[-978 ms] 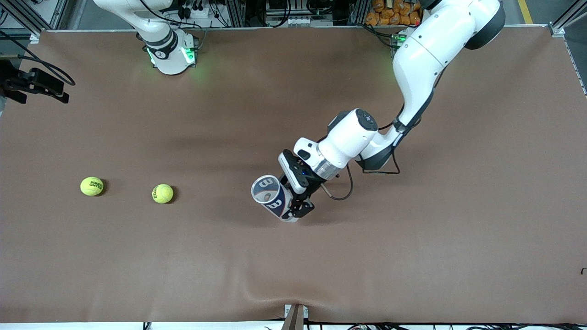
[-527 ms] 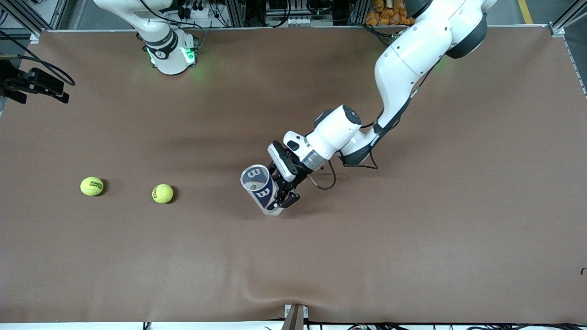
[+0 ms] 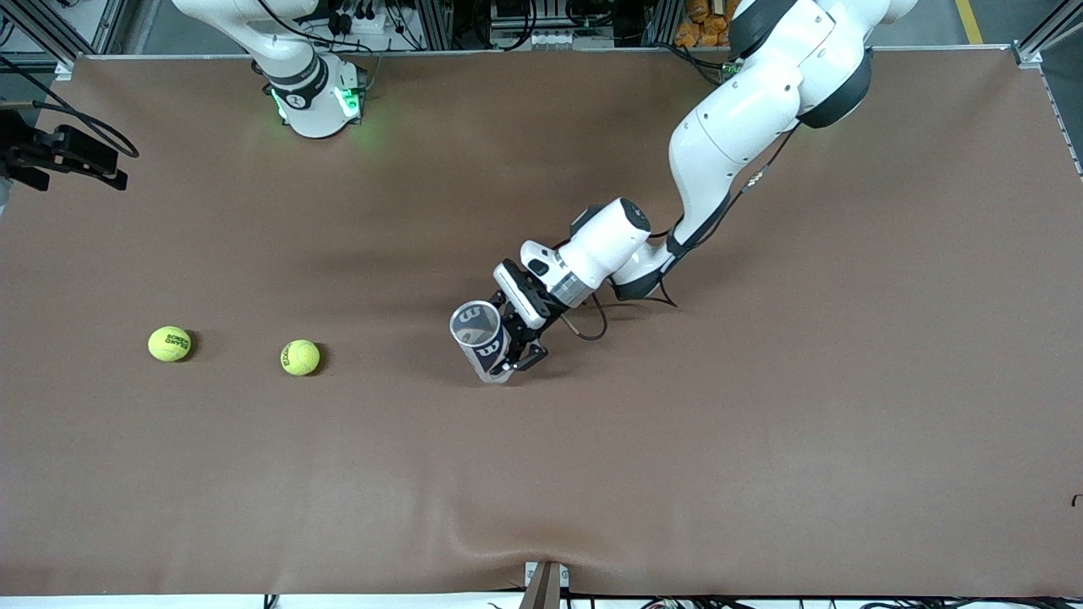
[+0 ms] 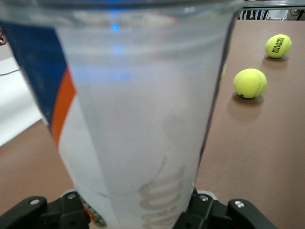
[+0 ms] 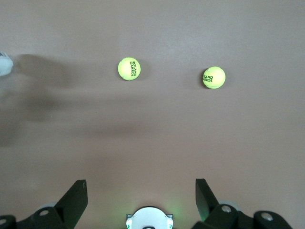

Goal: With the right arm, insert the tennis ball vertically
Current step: 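Carry the upright tube with the left gripper toward the tennis balls, then reach the right gripper to a tennis ball and grasp it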

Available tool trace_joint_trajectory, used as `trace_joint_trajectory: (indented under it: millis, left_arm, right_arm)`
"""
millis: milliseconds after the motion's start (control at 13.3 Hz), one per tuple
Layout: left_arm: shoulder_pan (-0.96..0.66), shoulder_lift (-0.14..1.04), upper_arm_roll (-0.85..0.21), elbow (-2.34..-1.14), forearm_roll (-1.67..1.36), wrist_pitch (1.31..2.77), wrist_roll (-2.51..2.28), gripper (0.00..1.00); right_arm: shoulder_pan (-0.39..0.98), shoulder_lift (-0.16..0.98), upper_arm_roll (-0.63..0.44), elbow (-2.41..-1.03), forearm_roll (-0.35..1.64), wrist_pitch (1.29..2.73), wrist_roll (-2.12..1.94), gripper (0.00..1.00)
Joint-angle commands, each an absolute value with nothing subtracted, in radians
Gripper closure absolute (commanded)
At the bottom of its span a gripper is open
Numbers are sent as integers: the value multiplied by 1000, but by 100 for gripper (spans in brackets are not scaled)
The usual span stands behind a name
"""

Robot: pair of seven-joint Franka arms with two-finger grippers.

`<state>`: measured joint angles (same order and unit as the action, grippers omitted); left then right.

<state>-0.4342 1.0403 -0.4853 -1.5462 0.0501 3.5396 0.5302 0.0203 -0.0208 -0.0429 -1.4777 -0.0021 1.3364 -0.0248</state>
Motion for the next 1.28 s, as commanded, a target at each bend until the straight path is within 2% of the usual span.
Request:
trace_joint_trajectory:
  millis: [0, 150, 451, 677, 978, 1204]
  left_arm:
    - [-439, 1045, -486, -1543, 35, 3553, 509, 32]
    - [-440, 1069, -486, -1545, 37, 3553, 508, 32]
    - [-445, 1097, -485, -1549, 44, 3554, 509, 32]
    - [-445, 1097, -485, -1551, 43, 3554, 509, 32]
    - [-443, 1108, -479, -1549, 44, 3553, 509, 32]
    - [-439, 1109, -479, -1545, 44, 3553, 509, 31]
  right_arm:
    - [12, -31, -41, -1482, 11, 1338, -23, 0]
    - [15, -26, -41, -1482, 11, 1336, -23, 0]
    - [20, 56, -41, -1479, -3, 1350, -35, 0]
    - [6, 217, -43, -1467, -32, 1364, -37, 0]
    - [-17, 326, -46, -1494, -22, 1483, -5, 0]
    - [-2, 345, -46, -1645, 3, 1690, 87, 0]
